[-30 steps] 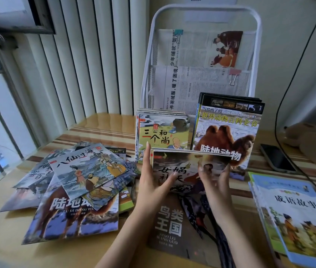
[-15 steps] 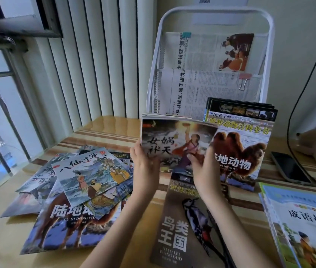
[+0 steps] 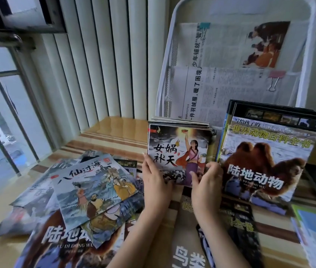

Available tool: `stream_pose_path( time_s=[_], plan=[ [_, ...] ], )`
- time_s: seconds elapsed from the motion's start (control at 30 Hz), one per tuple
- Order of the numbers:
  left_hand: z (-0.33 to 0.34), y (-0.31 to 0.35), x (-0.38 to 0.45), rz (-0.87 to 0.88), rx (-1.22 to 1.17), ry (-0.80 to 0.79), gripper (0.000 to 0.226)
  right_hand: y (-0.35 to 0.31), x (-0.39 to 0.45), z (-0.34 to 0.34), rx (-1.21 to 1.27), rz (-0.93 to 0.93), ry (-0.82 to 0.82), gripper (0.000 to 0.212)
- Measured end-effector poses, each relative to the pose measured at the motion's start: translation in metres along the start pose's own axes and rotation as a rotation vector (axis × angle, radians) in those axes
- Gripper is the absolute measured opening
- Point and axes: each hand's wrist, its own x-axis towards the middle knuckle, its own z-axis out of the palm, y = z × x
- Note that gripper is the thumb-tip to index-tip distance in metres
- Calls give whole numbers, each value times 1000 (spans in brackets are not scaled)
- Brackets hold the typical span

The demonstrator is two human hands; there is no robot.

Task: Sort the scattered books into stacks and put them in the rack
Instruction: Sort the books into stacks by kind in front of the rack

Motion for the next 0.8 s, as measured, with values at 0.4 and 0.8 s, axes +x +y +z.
stream_pose_path(
  time_s=[0.4,0.8],
  plan=[
    [-3,7,-12,70,86,6,91,2,-31,-27,-471,-42,-465,54],
    [-76,61,-120,-335,-427,-738,29,-31,-15,-82,115,-269,122,31]
  ],
)
